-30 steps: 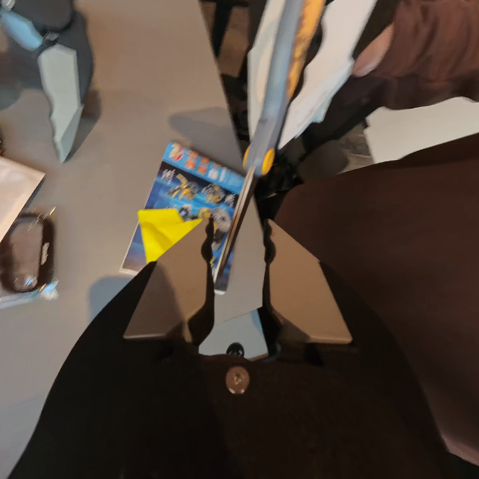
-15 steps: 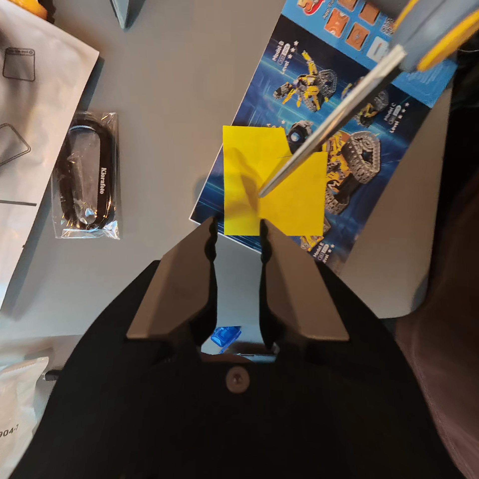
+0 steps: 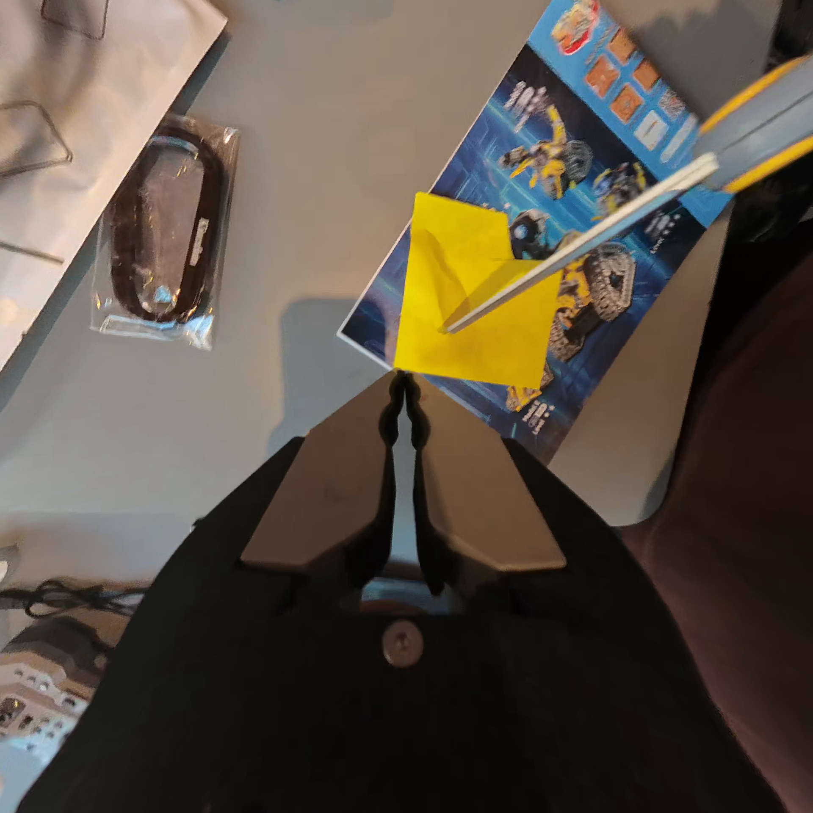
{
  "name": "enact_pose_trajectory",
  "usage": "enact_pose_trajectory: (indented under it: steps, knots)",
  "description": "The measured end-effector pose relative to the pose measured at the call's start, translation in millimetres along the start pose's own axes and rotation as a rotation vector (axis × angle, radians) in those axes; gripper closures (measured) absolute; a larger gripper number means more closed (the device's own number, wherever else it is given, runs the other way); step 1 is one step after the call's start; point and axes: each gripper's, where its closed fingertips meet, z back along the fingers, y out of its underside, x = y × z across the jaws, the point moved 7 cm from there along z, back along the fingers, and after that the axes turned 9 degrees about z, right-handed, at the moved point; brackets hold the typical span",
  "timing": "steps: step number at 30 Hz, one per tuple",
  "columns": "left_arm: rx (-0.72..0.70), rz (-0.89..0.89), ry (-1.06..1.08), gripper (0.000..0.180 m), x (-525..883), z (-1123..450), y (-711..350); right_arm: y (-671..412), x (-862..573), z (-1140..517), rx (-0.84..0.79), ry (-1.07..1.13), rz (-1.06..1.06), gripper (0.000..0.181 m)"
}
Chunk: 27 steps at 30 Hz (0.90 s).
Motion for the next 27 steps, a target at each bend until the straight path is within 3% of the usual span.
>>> enact_pose_trajectory:
  steps: [2,3,4,9,11,27]
  knots:
    - [0.047,0.087,-0.003,0.18,7.8,0.0,3.7,1.0,0.3,-0.9,-0.004,-0.006,-0.014,0.167]
    - [0.07,0.153,0.032,0.161,9.3,-0.4,5.1,2.2,-0.1,-1.4,-0.005,-0.005,-0.022,0.167]
    - [0.085,0.224,0.09,0.153,8.5,-0.4,5.5,3.5,-0.8,-1.9,-0.006,-0.005,-0.031,0.167]
    - [0.027,0.442,0.169,0.141,14.5,5.2,1.7,8.5,-6.4,1.6,-0.016,0.01,-0.067,0.167]
    - [0.042,0.506,0.182,0.127,15.2,1.5,4.3,11.4,-11.6,4.4,-0.012,0.022,-0.077,0.167]
    - [-0.014,0.604,0.235,0.149,3.0,-2.1,19.9,19.6,-31.1,-14.1,-0.029,-0.125,-0.171,0.167]
